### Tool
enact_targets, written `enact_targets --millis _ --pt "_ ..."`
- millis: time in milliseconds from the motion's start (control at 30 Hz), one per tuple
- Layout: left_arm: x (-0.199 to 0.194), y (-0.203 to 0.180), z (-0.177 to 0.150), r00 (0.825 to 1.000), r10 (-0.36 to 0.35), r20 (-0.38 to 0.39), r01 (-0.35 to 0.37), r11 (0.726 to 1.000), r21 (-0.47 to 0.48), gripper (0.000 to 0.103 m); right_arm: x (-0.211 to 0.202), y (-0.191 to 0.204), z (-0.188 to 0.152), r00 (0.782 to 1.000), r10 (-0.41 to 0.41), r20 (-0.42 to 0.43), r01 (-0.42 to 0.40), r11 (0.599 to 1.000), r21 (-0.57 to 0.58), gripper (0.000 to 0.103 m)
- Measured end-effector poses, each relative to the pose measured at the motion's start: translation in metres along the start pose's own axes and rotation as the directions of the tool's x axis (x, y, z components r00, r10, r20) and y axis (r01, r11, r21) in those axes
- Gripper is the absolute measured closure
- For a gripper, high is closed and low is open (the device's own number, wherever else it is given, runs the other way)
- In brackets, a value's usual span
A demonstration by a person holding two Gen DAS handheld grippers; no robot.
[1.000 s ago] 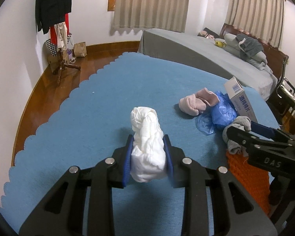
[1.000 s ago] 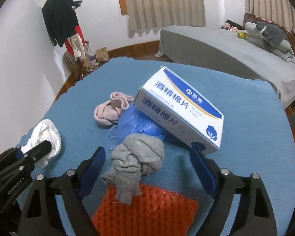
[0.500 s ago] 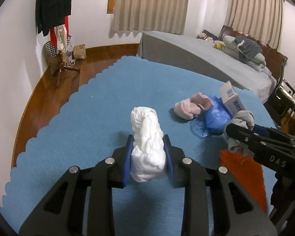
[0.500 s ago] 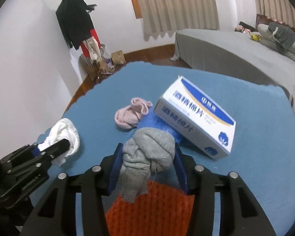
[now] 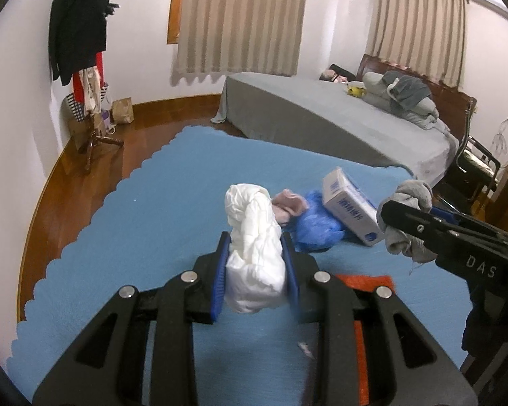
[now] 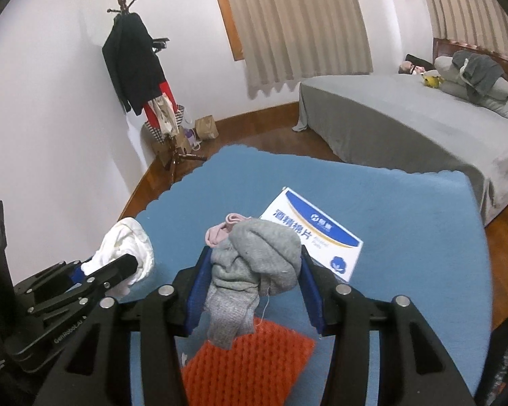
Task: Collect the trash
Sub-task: 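Grasp the grey sock with the right tool while the left tool holds the tissue, then carry the tissue and sock over the trash bin and open both tools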
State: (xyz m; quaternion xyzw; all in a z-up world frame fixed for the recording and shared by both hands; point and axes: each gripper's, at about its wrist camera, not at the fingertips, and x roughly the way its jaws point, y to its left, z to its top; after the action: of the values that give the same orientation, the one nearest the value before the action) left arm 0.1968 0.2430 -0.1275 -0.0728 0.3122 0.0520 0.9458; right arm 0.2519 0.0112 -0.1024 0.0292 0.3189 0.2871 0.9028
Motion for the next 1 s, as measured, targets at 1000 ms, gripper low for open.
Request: enact_targets --millis 1000 --pt "-0.081 -0.141 -0.001 0.980 -0.193 0.046 0.188 0.978 0.087 0.074 -0.162 -0.085 -0.030 0.984 -0.151 0.098 0.140 0.984 0.113 0.054"
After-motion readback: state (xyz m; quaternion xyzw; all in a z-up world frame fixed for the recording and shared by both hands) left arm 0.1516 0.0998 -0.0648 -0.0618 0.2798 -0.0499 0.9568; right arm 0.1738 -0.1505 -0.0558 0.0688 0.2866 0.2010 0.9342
